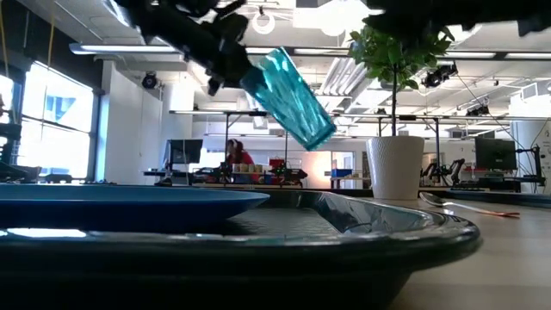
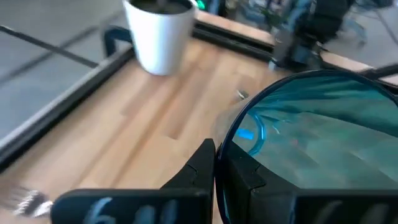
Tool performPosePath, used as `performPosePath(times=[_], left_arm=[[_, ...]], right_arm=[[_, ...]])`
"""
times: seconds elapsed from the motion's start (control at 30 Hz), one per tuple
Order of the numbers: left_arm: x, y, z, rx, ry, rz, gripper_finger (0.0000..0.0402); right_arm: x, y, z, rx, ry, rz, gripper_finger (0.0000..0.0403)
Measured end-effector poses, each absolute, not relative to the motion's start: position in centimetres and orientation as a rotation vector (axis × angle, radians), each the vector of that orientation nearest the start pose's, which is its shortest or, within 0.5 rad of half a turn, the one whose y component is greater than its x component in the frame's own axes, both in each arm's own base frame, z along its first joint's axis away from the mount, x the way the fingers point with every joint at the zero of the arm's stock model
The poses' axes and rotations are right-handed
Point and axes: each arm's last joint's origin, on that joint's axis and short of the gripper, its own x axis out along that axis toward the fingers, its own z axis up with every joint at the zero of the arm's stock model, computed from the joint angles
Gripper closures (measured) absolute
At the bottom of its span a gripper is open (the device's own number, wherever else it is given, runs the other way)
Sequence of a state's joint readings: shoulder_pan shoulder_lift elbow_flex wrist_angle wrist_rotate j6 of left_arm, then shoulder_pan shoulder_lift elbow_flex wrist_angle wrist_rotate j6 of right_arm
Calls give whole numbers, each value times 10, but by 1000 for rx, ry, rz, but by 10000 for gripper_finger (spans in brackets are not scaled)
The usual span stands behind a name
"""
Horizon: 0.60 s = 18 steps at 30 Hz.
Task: Pick and place plate/cup/fork/spoon on tray
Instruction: Put the blue cup on the black tray to the top right of the blue plate
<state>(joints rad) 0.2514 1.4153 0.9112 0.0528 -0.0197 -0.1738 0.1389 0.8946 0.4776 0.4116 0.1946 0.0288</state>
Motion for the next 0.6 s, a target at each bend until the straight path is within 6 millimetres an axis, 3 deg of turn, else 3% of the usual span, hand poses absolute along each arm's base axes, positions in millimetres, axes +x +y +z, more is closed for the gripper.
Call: performPosePath(times=[0.13,0.33,0.6], left_arm=[[333,77,263,-232,507,247,397],[381,73,276,-123,652,181,391],[426,71,278,-31,770,121,384]], right_arm=[[201,23,290,66,142,-120,229],[182,23,309,178,404,-466,229],[156,24,298,408,604,-650,229]])
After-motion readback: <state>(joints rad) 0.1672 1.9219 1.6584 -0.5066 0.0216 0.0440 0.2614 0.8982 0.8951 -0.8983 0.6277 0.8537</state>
